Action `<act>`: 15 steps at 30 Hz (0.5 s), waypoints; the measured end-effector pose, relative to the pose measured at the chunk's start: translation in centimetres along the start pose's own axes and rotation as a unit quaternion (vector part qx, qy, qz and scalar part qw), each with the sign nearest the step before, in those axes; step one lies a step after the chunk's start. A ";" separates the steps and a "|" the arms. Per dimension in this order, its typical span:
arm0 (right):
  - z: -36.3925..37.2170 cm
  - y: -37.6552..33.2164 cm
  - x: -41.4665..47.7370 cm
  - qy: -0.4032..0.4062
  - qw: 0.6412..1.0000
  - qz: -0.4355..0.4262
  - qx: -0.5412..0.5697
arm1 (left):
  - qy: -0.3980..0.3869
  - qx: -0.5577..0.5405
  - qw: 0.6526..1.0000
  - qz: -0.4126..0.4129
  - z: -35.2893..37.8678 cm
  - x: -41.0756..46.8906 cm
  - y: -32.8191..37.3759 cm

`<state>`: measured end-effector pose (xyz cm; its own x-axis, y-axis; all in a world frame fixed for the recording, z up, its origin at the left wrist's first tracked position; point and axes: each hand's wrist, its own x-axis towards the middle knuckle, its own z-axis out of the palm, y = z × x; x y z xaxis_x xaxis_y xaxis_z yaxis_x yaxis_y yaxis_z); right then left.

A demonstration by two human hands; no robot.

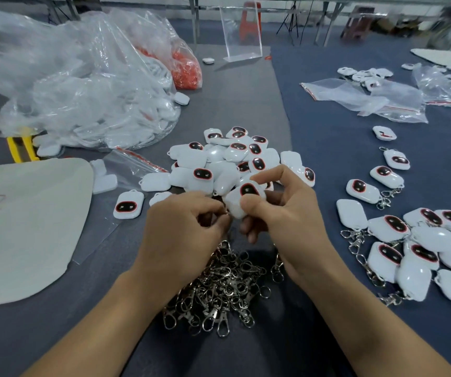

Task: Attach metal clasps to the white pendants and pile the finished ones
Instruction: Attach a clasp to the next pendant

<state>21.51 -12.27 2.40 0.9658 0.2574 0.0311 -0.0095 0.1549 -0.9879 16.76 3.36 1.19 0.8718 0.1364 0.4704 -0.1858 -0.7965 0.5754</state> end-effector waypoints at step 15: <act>-0.5 0.0 -0.1 0.029 0.998 0.004 0.059 | -0.023 -0.135 0.989 -0.054 0.7 0.7 0.4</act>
<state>21.57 -12.81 2.36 0.9789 0.2041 0.0107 -0.0446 0.2644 -0.9634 17.58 2.76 1.28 0.9121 0.1797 0.3686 -0.1989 -0.5923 0.7808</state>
